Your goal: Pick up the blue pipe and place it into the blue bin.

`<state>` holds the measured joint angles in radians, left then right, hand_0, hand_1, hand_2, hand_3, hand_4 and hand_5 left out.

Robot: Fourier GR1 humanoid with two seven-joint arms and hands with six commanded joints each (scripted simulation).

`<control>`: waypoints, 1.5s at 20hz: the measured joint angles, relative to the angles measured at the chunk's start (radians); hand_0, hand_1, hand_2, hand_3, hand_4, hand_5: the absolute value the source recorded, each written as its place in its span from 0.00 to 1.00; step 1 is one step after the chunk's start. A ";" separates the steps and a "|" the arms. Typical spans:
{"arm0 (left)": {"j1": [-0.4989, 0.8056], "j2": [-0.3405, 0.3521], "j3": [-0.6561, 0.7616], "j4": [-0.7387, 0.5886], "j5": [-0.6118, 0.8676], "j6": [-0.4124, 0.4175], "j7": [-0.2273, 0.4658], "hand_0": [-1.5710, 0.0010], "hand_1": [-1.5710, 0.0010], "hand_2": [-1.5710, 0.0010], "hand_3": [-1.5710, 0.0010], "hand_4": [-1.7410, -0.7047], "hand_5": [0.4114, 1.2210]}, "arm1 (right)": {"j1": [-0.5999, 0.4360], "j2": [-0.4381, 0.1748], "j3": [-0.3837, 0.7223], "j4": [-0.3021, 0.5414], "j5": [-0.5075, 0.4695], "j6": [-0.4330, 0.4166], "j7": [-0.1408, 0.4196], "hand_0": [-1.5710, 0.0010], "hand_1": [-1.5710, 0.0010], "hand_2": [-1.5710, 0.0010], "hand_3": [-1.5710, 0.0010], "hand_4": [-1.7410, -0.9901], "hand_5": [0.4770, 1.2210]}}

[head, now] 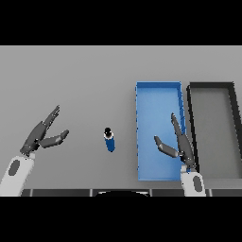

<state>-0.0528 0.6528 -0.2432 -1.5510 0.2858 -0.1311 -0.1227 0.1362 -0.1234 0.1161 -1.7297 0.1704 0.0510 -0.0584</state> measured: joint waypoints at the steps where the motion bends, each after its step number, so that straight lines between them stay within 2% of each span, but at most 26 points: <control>1: 0.001 0.007 -0.015 -0.015 -0.002 -0.022 0.000 1.00 1.00 1.00 1.00 0.62 0.21 | -0.013 0.003 -0.001 0.015 -0.001 0.001 0.015 1.00 1.00 1.00 1.00 0.74 0.17; 5: 0.043 0.019 -0.089 -0.104 -0.003 -0.104 0.001 1.00 1.00 1.00 1.00 0.60 0.13 | -0.014 -0.006 0.001 0.013 -0.002 0.010 -0.008 1.00 1.00 1.00 1.00 0.71 0.18; 7: 0.042 -0.005 -0.135 -0.133 -0.018 -0.113 0.041 1.00 1.00 1.00 1.00 0.56 0.11 | -0.009 -0.008 0.001 0.019 -0.002 0.014 -0.010 1.00 1.00 1.00 1.00 0.71 0.18; 10: 0.037 -0.045 -0.190 -0.153 -0.070 -0.104 0.050 1.00 1.00 1.00 1.00 0.55 0.08 | 0.001 -0.004 0.008 0.002 0.008 0.008 -0.021 1.00 1.00 1.00 1.00 0.70 0.19; 12: 0.030 -0.084 -0.231 -0.156 -0.121 -0.082 0.065 1.00 1.00 1.00 1.00 0.54 0.07 | -0.001 0.007 0.014 -0.008 0.006 0.007 -0.001 1.00 1.00 1.00 1.00 0.69 0.19; 16: 0.008 -0.159 -0.268 -0.099 -0.167 -0.064 0.056 1.00 1.00 1.00 1.00 0.52 0.07 | 0.000 0.014 0.019 -0.016 0.012 0.001 0.018 1.00 1.00 1.00 1.00 0.68 0.20; 18: -0.030 -0.220 -0.284 -0.035 -0.177 -0.060 0.083 1.00 1.00 1.00 1.00 0.53 0.07 | 0.022 0.006 0.017 -0.028 0.014 0.002 0.008 1.00 1.00 1.00 1.00 0.68 0.19; 22: -0.068 -0.299 -0.306 0.058 -0.193 -0.067 0.066 1.00 1.00 1.00 1.00 0.55 0.07 | 0.027 0.003 0.008 -0.032 0.006 0.001 -0.001 1.00 1.00 1.00 1.00 0.71 0.18; 25: -0.127 -0.338 -0.322 0.117 -0.237 -0.054 0.084 1.00 1.00 1.00 1.00 0.59 0.06 | 0.018 0.010 0.014 -0.054 0.005 -0.001 0.029 1.00 1.00 1.00 1.00 0.72 0.17; 27: -0.147 -0.368 -0.318 0.154 -0.219 -0.073 0.046 1.00 1.00 1.00 1.00 0.55 0.10 | 0.028 -0.005 0.000 -0.050 -0.005 0.006 0.017 1.00 1.00 1.00 1.00 0.72 0.18; 28: -0.155 -0.384 -0.318 0.166 -0.205 -0.084 0.036 1.00 1.00 1.00 1.00 0.53 0.13 | 0.015 -0.004 -0.003 -0.038 -0.010 0.007 0.032 1.00 1.00 1.00 1.00 0.71 0.17; 30: -0.165 -0.414 -0.313 0.187 -0.198 -0.076 0.018 1.00 1.00 0.97 1.00 0.48 0.18 | 0.025 0.005 0.001 -0.038 -0.016 0.011 0.022 1.00 1.00 1.00 1.00 0.72 0.17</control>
<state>-0.2175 0.2387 -0.5564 -1.3645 0.0874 -0.2074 -0.1049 0.1611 -0.1184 0.1172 -1.7679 0.1540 0.0619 -0.0360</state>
